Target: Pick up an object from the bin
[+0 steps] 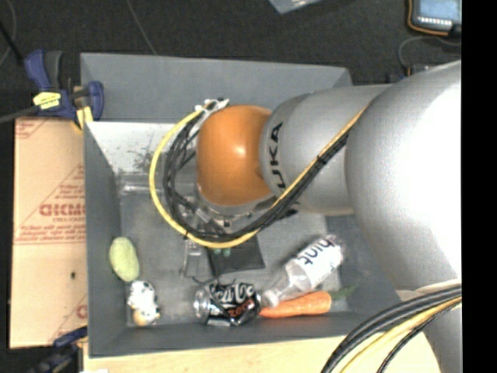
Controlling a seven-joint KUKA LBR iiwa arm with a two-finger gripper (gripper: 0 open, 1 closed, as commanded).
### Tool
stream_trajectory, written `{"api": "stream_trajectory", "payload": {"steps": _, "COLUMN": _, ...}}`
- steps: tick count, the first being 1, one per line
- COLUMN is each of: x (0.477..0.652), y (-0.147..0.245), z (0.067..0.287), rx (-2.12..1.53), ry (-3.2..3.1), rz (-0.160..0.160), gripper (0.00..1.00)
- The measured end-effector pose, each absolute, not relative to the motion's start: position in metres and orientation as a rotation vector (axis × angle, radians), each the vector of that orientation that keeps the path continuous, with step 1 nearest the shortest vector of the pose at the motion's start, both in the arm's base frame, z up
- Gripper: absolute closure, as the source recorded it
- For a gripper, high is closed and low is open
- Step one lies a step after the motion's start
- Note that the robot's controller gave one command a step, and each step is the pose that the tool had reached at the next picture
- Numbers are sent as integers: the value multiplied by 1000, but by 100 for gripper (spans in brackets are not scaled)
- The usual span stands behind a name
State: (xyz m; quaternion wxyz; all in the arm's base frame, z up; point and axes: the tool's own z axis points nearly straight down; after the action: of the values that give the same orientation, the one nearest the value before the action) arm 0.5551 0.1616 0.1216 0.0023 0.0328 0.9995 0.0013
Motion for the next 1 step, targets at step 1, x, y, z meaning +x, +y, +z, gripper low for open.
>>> {"api": "stream_trajectory", "payload": {"steps": 1, "x": 552, "y": 146, "z": 118, "rx": -81, "ry": 3137, "rz": 4, "gripper": 0}}
